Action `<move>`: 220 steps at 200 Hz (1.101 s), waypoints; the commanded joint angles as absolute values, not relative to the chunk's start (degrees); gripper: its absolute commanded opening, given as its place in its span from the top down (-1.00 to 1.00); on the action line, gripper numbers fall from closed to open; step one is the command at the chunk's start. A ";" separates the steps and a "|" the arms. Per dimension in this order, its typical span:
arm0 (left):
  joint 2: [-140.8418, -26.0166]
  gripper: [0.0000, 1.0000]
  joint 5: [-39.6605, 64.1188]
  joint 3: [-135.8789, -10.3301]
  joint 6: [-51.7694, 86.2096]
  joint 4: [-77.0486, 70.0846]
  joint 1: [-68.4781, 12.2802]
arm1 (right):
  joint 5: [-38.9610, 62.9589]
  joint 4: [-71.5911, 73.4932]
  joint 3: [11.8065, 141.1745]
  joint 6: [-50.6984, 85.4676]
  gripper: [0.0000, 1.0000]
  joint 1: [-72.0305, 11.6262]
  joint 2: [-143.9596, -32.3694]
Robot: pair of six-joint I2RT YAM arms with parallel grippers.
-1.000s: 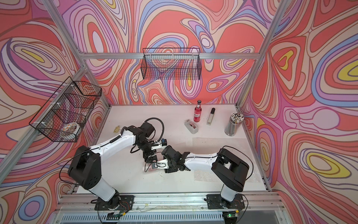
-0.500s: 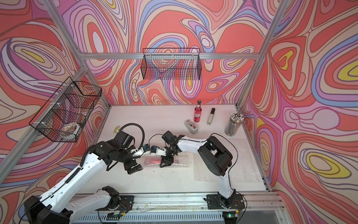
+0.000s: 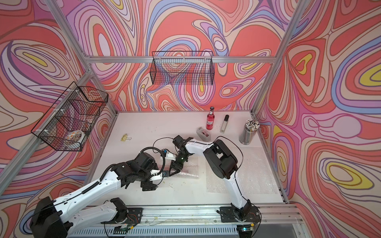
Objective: Wrap wine bottles in bubble wrap
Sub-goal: Wrap the wine bottle in bubble wrap.
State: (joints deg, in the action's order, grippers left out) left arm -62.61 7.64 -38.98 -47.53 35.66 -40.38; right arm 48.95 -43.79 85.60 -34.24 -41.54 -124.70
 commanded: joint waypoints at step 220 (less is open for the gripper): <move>-87.80 0.14 17.11 -50.02 -48.61 34.46 -33.67 | 41.23 -42.28 78.89 -31.04 -0.63 -36.71 -113.10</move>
